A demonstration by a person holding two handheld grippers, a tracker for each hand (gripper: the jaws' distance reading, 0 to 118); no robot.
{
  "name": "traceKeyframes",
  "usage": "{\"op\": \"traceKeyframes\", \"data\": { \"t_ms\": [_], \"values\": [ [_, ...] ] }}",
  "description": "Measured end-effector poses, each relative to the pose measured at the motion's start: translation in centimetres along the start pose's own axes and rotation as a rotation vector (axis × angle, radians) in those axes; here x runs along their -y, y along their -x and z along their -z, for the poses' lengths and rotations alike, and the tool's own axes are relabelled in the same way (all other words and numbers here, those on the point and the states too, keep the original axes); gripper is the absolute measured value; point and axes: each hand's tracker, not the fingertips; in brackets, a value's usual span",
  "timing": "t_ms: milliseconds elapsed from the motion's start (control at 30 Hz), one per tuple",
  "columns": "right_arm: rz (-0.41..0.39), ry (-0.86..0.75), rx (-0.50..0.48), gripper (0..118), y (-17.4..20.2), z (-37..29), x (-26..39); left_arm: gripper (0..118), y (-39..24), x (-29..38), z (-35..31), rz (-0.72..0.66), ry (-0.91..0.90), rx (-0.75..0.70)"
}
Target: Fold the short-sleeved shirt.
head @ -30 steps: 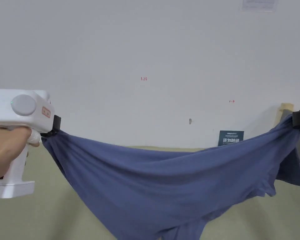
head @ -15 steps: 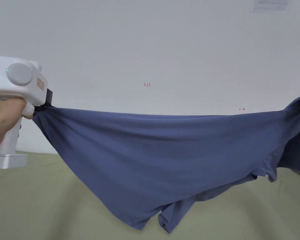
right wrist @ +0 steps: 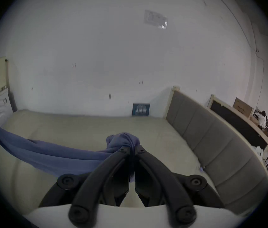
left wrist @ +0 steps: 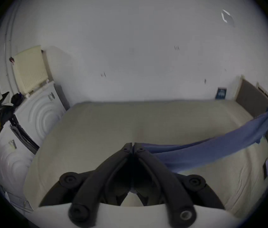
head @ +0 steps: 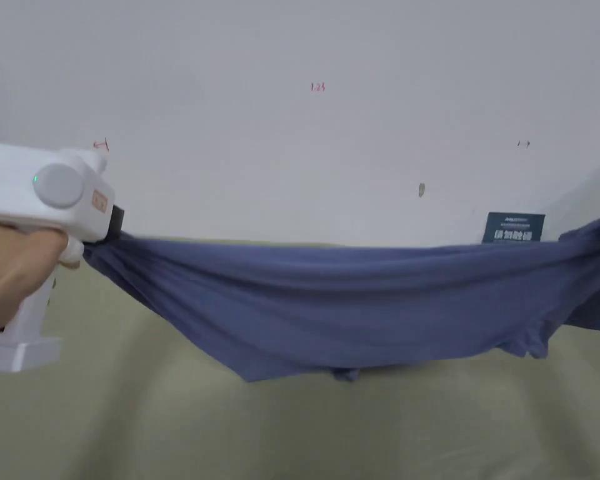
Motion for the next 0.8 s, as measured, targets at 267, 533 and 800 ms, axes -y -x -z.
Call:
{"op": "traceKeyframes", "data": {
  "t_ms": [267, 533, 800],
  "values": [
    [-0.030, 0.186, -0.042, 6, -1.2, -5.9, 16.2, 0, 1.0, 15.0, -1.9, 0.010, 0.125, 0.063],
    [-0.008, 0.272, -0.068, 6, -2.9, -16.3, 27.0, 0, 2.0, 25.5, -9.8, 0.009, 0.184, 0.112],
    [0.071, 0.329, -0.068, 6, -5.1, -23.6, 32.9, 0, 2.6, 32.4, -15.2, -0.008, 0.233, 0.142]
  ]
}}
